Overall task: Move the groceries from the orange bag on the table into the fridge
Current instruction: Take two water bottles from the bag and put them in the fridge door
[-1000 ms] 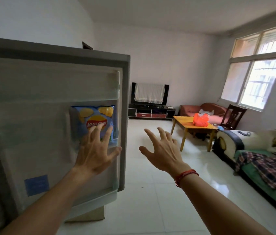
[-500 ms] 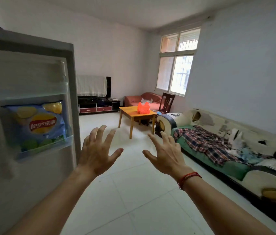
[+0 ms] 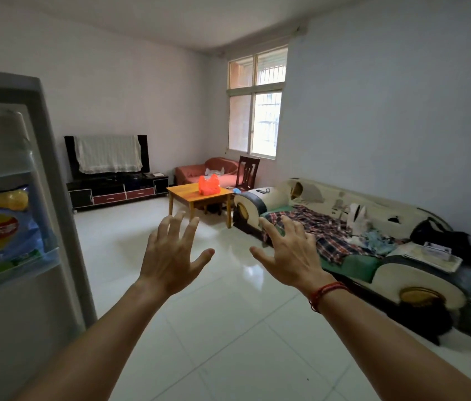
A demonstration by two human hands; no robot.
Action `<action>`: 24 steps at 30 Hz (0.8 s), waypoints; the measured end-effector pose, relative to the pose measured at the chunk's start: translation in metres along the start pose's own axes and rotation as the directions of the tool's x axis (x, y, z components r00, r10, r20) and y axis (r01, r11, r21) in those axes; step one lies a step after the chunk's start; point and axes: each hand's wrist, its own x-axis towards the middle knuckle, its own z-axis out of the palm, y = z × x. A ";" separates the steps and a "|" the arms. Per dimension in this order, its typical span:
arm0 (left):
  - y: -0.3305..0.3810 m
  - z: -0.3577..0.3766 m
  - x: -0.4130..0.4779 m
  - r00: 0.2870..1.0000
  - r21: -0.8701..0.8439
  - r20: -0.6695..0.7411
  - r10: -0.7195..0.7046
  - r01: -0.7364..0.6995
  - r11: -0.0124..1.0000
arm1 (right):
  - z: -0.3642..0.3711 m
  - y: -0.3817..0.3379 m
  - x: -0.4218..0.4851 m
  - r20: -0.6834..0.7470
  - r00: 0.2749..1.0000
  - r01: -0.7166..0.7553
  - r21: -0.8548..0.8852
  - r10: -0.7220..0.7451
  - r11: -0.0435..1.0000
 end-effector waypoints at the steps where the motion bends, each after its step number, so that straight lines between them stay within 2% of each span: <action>1: 0.003 0.002 0.002 1.000 0.002 -0.003 0.001 -0.001 1.000 | 0.000 0.003 0.001 0.000 1.000 0.002 0.008 -0.002 1.000; 24: 0.054 0.064 0.056 0.999 0.011 0.010 -0.035 0.035 0.999 | 0.036 0.093 0.050 0.038 0.999 0.034 0.021 -0.035 0.999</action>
